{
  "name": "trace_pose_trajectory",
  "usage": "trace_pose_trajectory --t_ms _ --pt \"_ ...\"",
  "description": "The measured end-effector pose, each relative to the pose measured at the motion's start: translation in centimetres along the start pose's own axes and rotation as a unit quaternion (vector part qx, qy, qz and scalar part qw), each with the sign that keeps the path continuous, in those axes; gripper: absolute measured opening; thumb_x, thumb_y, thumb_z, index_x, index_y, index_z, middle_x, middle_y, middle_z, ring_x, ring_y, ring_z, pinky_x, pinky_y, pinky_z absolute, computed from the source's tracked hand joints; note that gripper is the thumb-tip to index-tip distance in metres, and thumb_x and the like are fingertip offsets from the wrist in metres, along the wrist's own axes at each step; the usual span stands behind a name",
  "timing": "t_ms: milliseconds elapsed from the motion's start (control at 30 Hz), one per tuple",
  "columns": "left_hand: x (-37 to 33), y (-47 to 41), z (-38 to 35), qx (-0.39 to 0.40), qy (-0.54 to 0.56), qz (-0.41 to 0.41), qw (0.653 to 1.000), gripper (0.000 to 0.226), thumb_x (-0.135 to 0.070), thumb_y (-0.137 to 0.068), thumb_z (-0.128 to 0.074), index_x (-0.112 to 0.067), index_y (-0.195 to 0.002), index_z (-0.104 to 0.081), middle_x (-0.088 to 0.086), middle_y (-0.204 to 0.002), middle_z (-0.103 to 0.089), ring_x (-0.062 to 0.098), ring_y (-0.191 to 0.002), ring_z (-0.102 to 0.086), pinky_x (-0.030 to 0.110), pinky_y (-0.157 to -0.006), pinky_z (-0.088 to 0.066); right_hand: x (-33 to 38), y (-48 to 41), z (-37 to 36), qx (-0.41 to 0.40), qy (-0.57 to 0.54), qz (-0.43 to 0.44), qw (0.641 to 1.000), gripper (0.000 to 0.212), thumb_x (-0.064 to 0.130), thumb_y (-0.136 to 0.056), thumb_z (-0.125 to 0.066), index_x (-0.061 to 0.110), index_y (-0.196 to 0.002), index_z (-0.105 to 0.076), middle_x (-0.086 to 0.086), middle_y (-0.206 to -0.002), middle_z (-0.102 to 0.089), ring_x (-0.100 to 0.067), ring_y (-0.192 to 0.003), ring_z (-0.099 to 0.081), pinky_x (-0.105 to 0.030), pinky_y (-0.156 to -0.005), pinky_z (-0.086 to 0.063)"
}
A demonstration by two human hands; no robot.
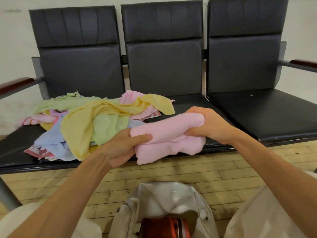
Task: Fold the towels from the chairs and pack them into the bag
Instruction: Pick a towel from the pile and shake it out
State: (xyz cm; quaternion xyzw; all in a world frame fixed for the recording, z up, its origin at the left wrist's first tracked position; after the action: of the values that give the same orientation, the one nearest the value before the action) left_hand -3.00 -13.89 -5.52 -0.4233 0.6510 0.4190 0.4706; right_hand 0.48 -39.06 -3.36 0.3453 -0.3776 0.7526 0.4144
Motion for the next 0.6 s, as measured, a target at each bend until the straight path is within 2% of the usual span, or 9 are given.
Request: trace_pose_trajectory --t_ms 100,167,267,333,433,533,600 --pt "0.0 0.2 -0.2 0.027 -0.042 -0.004 0.999 0.046 -0.01 -0.081 -0.065 -0.009 -0.126 -0.055 0.011 -0.121 -0.066 0.026 -0.109 -0.065 0.041 -0.084 -0.057 0.0 -0.1 0.1 -0.017 0.007 0.018 1.0 0.035 0.002 -0.075 -0.079 0.016 -0.106 -0.068 0.003 -0.098 -0.071 -0.009 -0.088 -0.068 -0.021 -0.072 -0.055" --pt "0.2 0.1 -0.1 0.018 -0.07 -0.011 0.997 0.047 -0.012 -0.082 -0.066 -0.011 -0.126 -0.051 0.009 -0.12 -0.066 0.027 -0.105 -0.066 0.047 -0.08 -0.058 -0.3 -0.2 0.3 -0.008 0.041 0.015 0.999 0.034 0.007 -0.078 -0.078 0.02 -0.107 -0.066 0.007 -0.099 -0.07 -0.005 -0.089 -0.067 -0.018 -0.073 -0.054" --pt "0.1 0.1 -0.1 0.005 -0.086 -0.039 0.995 0.038 -0.009 -0.087 -0.064 -0.014 -0.122 -0.049 0.01 -0.113 -0.065 0.033 -0.089 -0.07 0.039 -0.057 -0.058 -0.8 -0.4 0.1 0.031 0.114 0.01 0.993 0.033 0.015 -0.081 -0.077 0.024 -0.109 -0.063 0.008 -0.101 -0.068 -0.008 -0.092 -0.065 -0.026 -0.078 -0.056" --pt "0.0 0.0 -0.1 -0.001 -0.101 -0.064 0.993 0.039 -0.006 -0.088 -0.063 -0.017 -0.123 -0.051 0.011 -0.113 -0.064 0.031 -0.08 -0.071 0.033 -0.05 -0.054 -1.2 -0.3 0.0 0.058 0.125 -0.002 0.99 0.035 0.017 -0.08 -0.077 0.024 -0.11 -0.061 0.008 -0.103 -0.067 -0.009 -0.093 -0.065 -0.03 -0.079 -0.056" --pt "-0.2 0.2 -0.1 0.002 -0.13 -0.113 0.985 0.039 0.002 -0.087 -0.062 -0.017 -0.12 -0.057 0.008 -0.11 -0.065 0.026 -0.08 -0.069 0.033 -0.05 -0.053 -1.5 0.1 0.4 0.145 0.08 -0.045 0.985 0.046 0.026 -0.076 -0.079 0.027 -0.117 -0.059 0.009 -0.112 -0.065 -0.007 -0.1 -0.064 -0.029 -0.079 -0.056" --pt "-0.6 0.6 -0.5 0.015 -0.19 -0.16 0.969 0.039 0.01 -0.084 -0.062 -0.016 -0.114 -0.063 -0.001 -0.107 -0.067 0.023 -0.087 -0.069 0.037 -0.053 -0.056 -1.3 0.7 0.4 0.24 0.017 -0.089 0.967 0.057 0.047 -0.079 -0.065 0.025 -0.131 -0.054 0.01 -0.125 -0.063 -0.008 -0.115 -0.06 -0.03 -0.095 -0.053" --pt "-0.7 0.7 -0.9 0.028 -0.216 -0.175 0.96 0.041 0.012 -0.082 -0.063 -0.015 -0.112 -0.065 -0.001 -0.107 -0.067 0.023 -0.09 -0.068 0.036 -0.053 -0.056 -1.0 0.6 -0.4 0.258 0.058 -0.088 0.96 0.06 0.049 -0.079 -0.065 0.025 -0.133 -0.053 0.01 -0.125 -0.063 -0.005 -0.115 -0.059 -0.026 -0.096 -0.051"
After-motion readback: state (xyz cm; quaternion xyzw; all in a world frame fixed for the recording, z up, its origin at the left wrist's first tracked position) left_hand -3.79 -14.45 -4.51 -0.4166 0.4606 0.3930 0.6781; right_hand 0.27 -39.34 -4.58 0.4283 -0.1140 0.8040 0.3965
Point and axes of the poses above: each hand's wrist, its own y-axis away from the middle knuckle, its own z-axis out of the back of the hand, x = y × z, the point moved 2 cm from there along -y, towards the middle knuckle
